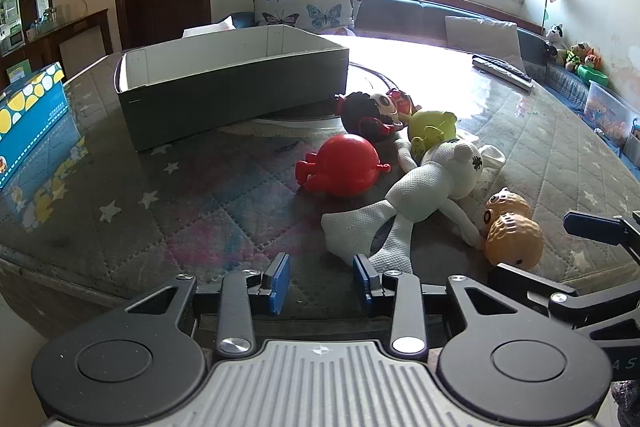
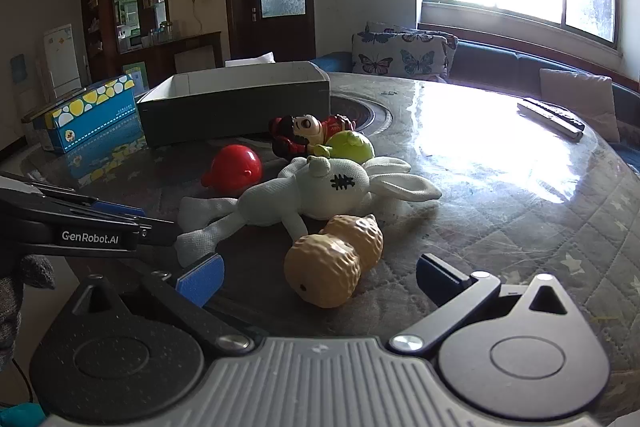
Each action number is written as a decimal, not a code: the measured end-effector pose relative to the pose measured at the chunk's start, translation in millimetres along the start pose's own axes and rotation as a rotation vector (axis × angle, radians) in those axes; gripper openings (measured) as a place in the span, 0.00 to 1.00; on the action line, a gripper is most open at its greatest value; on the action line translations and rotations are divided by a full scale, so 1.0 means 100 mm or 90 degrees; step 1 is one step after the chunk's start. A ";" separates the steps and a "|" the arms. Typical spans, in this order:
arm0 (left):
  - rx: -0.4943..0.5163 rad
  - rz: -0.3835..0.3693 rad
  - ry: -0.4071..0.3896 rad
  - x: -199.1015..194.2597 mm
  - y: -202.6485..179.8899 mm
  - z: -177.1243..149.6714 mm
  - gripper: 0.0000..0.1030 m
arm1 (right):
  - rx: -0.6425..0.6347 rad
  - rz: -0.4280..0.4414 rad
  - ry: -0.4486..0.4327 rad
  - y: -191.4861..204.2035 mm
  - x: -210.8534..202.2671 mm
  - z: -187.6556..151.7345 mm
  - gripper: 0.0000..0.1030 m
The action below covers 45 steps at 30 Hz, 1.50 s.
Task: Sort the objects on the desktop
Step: 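Move both grippers toward the tan peanut-shaped toy beside the rabbit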
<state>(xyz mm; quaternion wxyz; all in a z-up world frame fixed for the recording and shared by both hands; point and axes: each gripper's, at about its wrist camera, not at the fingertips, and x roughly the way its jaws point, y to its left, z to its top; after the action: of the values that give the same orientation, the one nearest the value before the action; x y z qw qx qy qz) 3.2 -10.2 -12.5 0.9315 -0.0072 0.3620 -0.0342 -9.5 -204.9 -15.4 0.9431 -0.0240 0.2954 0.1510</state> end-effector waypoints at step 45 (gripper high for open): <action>0.015 -0.042 0.018 0.15 -0.10 0.14 0.35 | 0.006 -0.008 0.032 -0.08 0.14 0.02 0.94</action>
<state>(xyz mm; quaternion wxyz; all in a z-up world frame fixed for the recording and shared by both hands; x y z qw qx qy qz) 23.0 -21.1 -11.7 0.9246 -0.0075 0.3745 -0.0695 5.2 -208.8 -21.9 0.9363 -0.0249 0.3197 0.1433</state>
